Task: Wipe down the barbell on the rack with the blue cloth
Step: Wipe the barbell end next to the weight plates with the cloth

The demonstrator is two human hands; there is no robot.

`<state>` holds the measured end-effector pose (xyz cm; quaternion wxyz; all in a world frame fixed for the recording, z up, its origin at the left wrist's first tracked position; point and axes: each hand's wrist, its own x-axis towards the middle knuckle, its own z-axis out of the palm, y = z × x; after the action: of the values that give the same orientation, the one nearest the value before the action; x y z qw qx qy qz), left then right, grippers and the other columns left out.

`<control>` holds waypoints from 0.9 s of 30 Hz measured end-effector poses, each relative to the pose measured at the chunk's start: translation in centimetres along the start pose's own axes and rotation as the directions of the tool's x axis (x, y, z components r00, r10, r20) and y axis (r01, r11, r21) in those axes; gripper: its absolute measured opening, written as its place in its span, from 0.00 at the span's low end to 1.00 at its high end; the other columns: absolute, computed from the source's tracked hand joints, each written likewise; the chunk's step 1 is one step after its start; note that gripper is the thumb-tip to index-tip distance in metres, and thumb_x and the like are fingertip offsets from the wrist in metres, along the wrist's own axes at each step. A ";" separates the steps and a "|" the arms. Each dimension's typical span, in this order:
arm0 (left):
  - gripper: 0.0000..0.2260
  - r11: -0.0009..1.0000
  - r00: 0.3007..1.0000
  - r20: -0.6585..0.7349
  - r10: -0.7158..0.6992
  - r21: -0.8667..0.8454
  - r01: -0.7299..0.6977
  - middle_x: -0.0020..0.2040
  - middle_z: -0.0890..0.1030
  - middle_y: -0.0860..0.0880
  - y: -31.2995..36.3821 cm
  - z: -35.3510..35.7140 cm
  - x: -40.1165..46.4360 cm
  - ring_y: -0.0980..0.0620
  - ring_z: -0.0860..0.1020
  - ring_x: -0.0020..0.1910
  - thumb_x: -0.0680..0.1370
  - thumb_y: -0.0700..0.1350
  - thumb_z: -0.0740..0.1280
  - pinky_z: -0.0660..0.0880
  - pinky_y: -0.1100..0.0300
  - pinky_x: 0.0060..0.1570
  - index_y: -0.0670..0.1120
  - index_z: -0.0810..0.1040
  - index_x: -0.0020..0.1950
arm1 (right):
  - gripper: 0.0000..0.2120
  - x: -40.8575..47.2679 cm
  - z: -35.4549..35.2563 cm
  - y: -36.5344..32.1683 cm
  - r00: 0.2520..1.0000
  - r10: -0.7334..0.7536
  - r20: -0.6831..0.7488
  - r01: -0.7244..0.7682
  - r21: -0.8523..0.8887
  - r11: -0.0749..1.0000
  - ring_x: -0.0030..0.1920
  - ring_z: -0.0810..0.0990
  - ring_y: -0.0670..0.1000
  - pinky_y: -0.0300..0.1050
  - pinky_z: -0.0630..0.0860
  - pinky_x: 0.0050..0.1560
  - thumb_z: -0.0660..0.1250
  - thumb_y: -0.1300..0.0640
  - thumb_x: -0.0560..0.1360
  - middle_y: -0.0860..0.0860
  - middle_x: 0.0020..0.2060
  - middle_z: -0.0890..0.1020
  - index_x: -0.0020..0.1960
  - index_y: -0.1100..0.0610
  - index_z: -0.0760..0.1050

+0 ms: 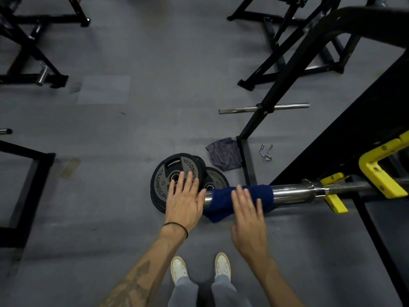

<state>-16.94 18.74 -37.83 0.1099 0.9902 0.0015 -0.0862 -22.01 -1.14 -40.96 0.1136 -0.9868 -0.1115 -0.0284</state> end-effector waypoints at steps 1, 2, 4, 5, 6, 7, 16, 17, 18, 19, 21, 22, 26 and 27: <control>0.36 1.000 1.000 -0.006 -0.015 -0.005 0.015 0.81 0.58 0.48 0.1 0.3 -0.3 0.47 0.50 0.81 0.80 0.61 0.34 0.44 0.48 0.77 0.48 0.63 0.79 | 0.51 -0.1 -0.2 0.0 0.996 0.093 -0.016 -0.092 0.025 0.995 0.83 0.51 0.55 0.61 0.52 0.80 0.73 0.69 0.65 0.55 0.83 0.54 0.83 0.59 0.54; 0.34 1.000 0.999 -0.015 -0.031 -0.003 0.031 0.80 0.60 0.48 0.2 0.5 -0.3 0.46 0.52 0.81 0.81 0.61 0.36 0.47 0.46 0.78 0.47 0.65 0.78 | 0.51 -0.2 -0.2 -0.9 0.985 0.170 -0.020 -0.169 0.058 0.984 0.83 0.49 0.56 0.61 0.51 0.80 0.73 0.69 0.65 0.56 0.83 0.53 0.83 0.60 0.52; 0.32 0.999 0.999 -0.030 -0.044 0.013 0.044 0.78 0.64 0.47 0.2 0.8 -0.1 0.45 0.56 0.80 0.82 0.60 0.39 0.53 0.44 0.77 0.47 0.69 0.76 | 0.53 -0.4 0.6 -3.6 0.984 0.179 0.009 -0.179 0.097 0.979 0.83 0.46 0.58 0.60 0.47 0.80 0.74 0.65 0.65 0.58 0.83 0.51 0.83 0.60 0.50; 0.31 0.999 0.999 -0.031 -0.044 0.019 0.045 0.78 0.65 0.47 0.2 1.0 0.0 0.44 0.57 0.79 0.82 0.60 0.40 0.55 0.43 0.77 0.47 0.70 0.75 | 0.54 -0.7 1.1 -4.6 0.994 0.105 0.027 -0.107 0.092 0.990 0.83 0.46 0.58 0.59 0.47 0.80 0.75 0.63 0.65 0.58 0.83 0.51 0.83 0.60 0.49; 0.31 0.999 0.998 -0.034 -0.044 0.020 0.044 0.77 0.66 0.46 0.1 1.0 0.0 0.44 0.58 0.79 0.83 0.60 0.41 0.56 0.43 0.76 0.46 0.71 0.75 | 0.54 -0.9 1.3 -5.0 0.999 0.009 0.044 -0.013 0.071 0.997 0.83 0.47 0.58 0.58 0.48 0.79 0.75 0.62 0.64 0.57 0.83 0.51 0.83 0.59 0.50; 0.31 0.999 0.999 -0.031 -0.043 0.017 0.043 0.77 0.67 0.46 0.1 1.0 0.0 0.44 0.59 0.79 0.83 0.59 0.41 0.56 0.43 0.76 0.46 0.71 0.75 | 0.55 -1.0 1.2 -4.6 0.995 -0.076 0.059 0.074 0.045 0.996 0.83 0.49 0.57 0.58 0.49 0.79 0.76 0.62 0.63 0.56 0.83 0.52 0.83 0.59 0.51; 0.35 0.999 0.999 0.012 -0.040 0.003 0.040 0.81 0.56 0.49 0.2 0.4 -0.2 0.48 0.47 0.81 0.79 0.62 0.33 0.45 0.47 0.79 0.49 0.59 0.80 | 0.55 -0.6 1.1 -5.0 0.996 0.085 0.034 -0.089 0.126 0.988 0.83 0.46 0.57 0.57 0.45 0.80 0.76 0.64 0.64 0.58 0.83 0.53 0.83 0.60 0.49; 0.36 0.999 0.999 0.023 -0.038 0.003 0.038 0.81 0.54 0.49 0.2 0.3 -0.2 0.48 0.45 0.81 0.78 0.62 0.32 0.44 0.47 0.79 0.49 0.57 0.81 | 0.55 -0.6 1.1 -4.7 0.999 -0.014 0.048 0.009 0.106 0.994 0.83 0.48 0.57 0.58 0.48 0.79 0.76 0.64 0.63 0.57 0.83 0.53 0.83 0.59 0.50; 0.37 0.999 0.999 0.028 -0.036 0.000 0.036 0.82 0.53 0.49 0.2 0.2 -0.2 0.48 0.45 0.81 0.78 0.62 0.31 0.44 0.47 0.79 0.49 0.56 0.81 | 0.54 -0.6 0.8 -3.9 0.995 -0.081 0.053 0.078 0.066 0.995 0.83 0.51 0.56 0.59 0.49 0.79 0.76 0.65 0.62 0.56 0.83 0.54 0.83 0.59 0.52; 0.37 0.999 0.999 0.027 -0.035 -0.006 0.035 0.82 0.53 0.50 0.2 0.1 -0.2 0.48 0.44 0.81 0.78 0.62 0.31 0.43 0.47 0.79 0.49 0.56 0.81 | 0.54 -0.5 0.5 -2.6 0.994 -0.092 0.052 0.091 0.029 0.995 0.82 0.52 0.56 0.60 0.50 0.79 0.76 0.66 0.62 0.55 0.83 0.54 0.82 0.59 0.54; 0.37 0.999 0.999 0.031 -0.037 -0.009 0.037 0.82 0.52 0.50 0.2 0.0 -0.1 0.48 0.44 0.81 0.77 0.63 0.30 0.43 0.47 0.79 0.50 0.55 0.81 | 0.52 -0.4 0.0 -0.6 0.999 0.030 0.022 -0.031 0.028 0.999 0.83 0.52 0.55 0.61 0.50 0.80 0.75 0.69 0.63 0.55 0.83 0.55 0.82 0.59 0.55; 0.37 0.999 0.999 0.036 -0.037 -0.004 0.037 0.82 0.52 0.50 0.2 0.0 -0.1 0.48 0.44 0.81 0.77 0.63 0.30 0.43 0.47 0.79 0.50 0.55 0.81 | 0.52 -0.3 -0.1 -0.5 0.993 0.117 0.007 -0.117 0.053 0.992 0.83 0.51 0.55 0.62 0.51 0.80 0.74 0.69 0.64 0.56 0.83 0.55 0.82 0.59 0.54; 0.37 0.999 0.999 0.034 -0.040 -0.012 0.041 0.82 0.53 0.49 0.2 0.0 -0.2 0.48 0.44 0.81 0.78 0.63 0.31 0.43 0.47 0.79 0.49 0.55 0.81 | 0.54 -0.5 1.1 -3.9 0.996 0.081 0.021 -0.083 0.123 0.989 0.83 0.48 0.59 0.58 0.46 0.81 0.75 0.66 0.63 0.58 0.83 0.53 0.83 0.60 0.51; 0.37 0.999 0.998 0.038 -0.040 -0.014 0.041 0.82 0.52 0.50 0.2 0.0 -0.2 0.48 0.44 0.81 0.77 0.62 0.30 0.43 0.47 0.78 0.49 0.55 0.81 | 0.54 -0.7 1.3 -4.1 0.999 -0.020 0.040 0.016 0.100 0.995 0.83 0.48 0.58 0.57 0.46 0.80 0.76 0.65 0.62 0.57 0.83 0.53 0.83 0.60 0.52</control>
<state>-17.12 18.50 -37.75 0.1154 0.9873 0.0200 -0.1072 -23.55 2.95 -41.36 0.1601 -0.9793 -0.1241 -0.0037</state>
